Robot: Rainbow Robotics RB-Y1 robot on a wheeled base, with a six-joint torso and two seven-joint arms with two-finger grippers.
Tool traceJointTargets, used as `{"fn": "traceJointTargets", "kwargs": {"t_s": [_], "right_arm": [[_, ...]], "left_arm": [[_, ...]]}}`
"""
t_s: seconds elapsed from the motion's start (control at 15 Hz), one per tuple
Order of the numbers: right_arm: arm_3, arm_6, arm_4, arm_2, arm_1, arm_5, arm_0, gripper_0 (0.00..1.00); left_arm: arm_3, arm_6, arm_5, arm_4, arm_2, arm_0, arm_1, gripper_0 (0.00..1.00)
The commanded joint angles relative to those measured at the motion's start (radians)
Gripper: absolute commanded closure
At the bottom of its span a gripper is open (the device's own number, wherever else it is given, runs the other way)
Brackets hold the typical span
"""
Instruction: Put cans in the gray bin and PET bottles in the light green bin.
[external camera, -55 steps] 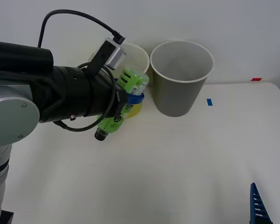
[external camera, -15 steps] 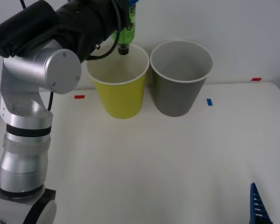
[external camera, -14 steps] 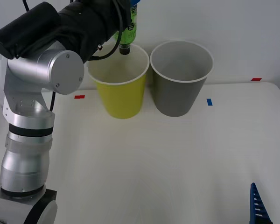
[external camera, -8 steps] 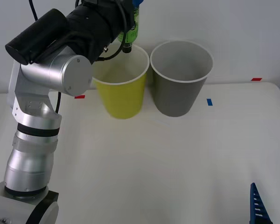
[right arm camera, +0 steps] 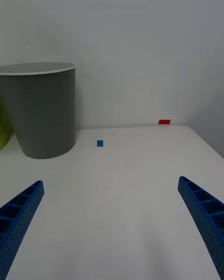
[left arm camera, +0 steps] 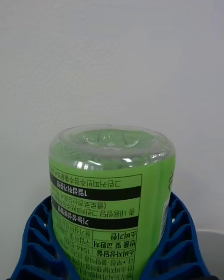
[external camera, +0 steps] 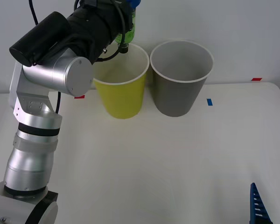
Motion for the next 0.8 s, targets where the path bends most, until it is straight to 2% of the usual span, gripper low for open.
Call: {"fn": "traceJointTargets", "kwargs": {"t_s": [0.07, 0.8], "right_arm": [[0.0, 0.0, 0.0, 0.0, 0.0, 0.0, 0.0, 0.0], [0.0, 0.0, 0.0, 0.0, 0.0, 0.0, 0.0, 0.0]], "left_arm": [[0.0, 0.006, 0.0, 0.002, -0.002, 0.001, 0.012, 0.0], [-0.007, 0.014, 0.002, 0.088, 0.006, 0.001, 0.081, 0.0]]}}
